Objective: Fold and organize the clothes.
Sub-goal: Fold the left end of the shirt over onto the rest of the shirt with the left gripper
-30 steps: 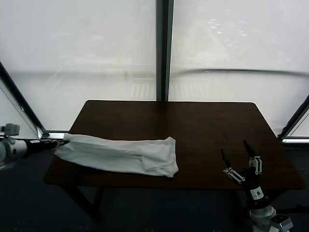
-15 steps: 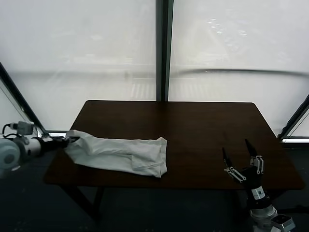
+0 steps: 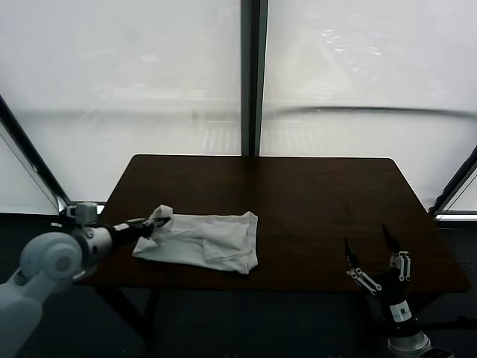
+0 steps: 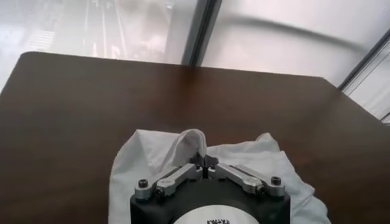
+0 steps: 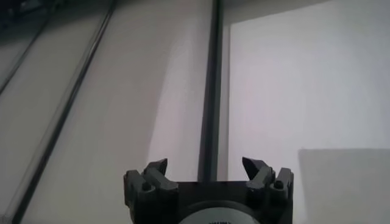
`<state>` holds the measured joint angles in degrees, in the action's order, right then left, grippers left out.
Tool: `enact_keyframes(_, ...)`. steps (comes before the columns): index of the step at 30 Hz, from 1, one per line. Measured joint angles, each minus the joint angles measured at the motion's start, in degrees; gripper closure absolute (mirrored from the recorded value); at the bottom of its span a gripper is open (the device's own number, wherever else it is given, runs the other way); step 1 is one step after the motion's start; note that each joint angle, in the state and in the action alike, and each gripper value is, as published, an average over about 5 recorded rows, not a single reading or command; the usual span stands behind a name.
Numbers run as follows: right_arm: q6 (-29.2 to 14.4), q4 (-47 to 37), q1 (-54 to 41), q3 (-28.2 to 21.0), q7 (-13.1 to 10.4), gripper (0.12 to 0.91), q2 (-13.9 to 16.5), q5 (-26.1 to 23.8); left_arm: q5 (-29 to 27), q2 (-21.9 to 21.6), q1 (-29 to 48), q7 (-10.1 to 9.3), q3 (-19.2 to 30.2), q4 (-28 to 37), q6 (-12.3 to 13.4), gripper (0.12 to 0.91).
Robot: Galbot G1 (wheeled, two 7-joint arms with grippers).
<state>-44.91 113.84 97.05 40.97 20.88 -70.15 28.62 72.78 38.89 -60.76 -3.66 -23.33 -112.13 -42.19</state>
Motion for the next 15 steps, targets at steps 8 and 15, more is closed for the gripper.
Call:
enact_keyframes(8, -0.1, 0.4, 1.3, 1.2, -0.1, 0.118, -2.2, -0.6, -0.5, 6.8, 1.2, -1.3, 3.5, -1.0, 0.0, 0.876)
enact_keyframes(15, -0.1, 0.0, 1.7, 1.5, -0.2, 0.118, -3.1, -1.3, -1.3, 12.1, 1.2, -1.81, 4.3, -1.6, 0.0, 0.876)
